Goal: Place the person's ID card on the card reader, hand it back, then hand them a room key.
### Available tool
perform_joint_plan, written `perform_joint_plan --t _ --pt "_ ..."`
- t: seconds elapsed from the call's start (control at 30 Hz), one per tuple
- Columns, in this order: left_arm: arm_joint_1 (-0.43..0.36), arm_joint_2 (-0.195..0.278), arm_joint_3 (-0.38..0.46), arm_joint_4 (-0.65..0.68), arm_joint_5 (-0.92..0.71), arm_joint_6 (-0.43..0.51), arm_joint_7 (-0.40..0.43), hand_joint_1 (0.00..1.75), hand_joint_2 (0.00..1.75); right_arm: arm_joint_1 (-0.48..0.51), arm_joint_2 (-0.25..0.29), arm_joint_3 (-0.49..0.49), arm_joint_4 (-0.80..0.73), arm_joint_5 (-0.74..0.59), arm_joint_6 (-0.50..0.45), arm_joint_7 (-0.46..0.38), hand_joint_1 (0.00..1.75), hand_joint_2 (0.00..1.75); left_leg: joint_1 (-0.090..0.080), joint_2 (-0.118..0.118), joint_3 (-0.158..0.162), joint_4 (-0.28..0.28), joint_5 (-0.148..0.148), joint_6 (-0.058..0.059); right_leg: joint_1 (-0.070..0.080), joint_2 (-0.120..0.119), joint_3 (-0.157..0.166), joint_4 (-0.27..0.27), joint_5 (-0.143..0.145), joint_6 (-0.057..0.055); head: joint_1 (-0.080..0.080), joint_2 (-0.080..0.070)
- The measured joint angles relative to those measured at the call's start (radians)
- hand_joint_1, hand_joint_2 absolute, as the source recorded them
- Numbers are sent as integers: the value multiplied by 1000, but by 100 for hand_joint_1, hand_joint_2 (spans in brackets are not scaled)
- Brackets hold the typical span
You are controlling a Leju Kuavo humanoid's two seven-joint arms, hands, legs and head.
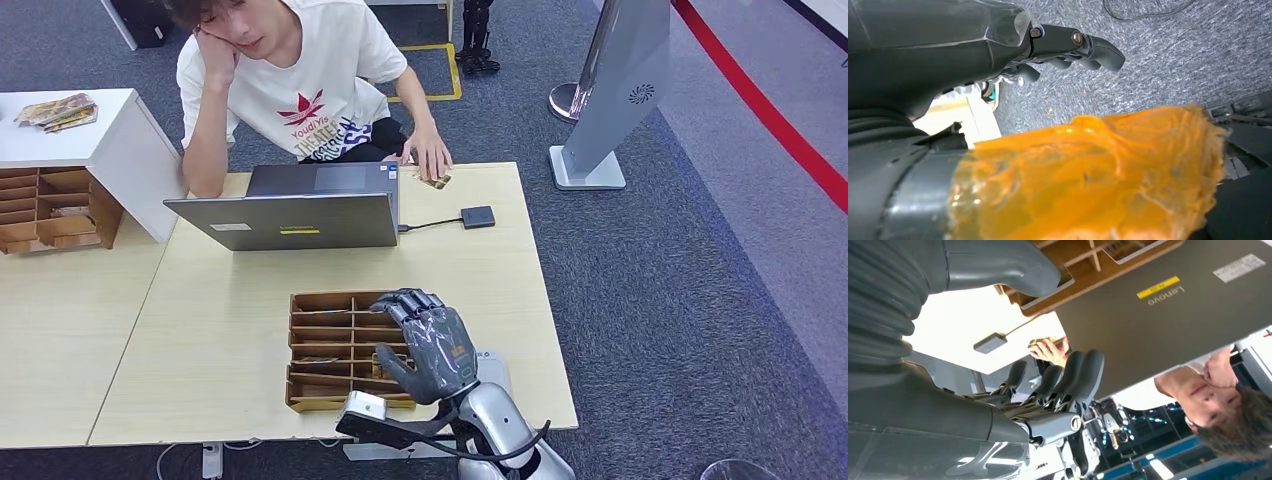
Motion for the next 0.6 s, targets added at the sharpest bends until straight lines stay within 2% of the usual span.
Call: perform_joint_plan --t 0.3,0.6 --pt "-14 -3 0 0 -27 -11 17 0 0 -87 57 -1 108 24 -13 5 84 175 0 0 0 0 1 -1 0 0 0 0 0 0 0 0" --pt "-24 -7 0 0 -38 -18 21 0 0 -144 97 -2 204 29 -8 19 81 175 0 0 0 0 1 -1 0 0 0 0 0 0 0 0"
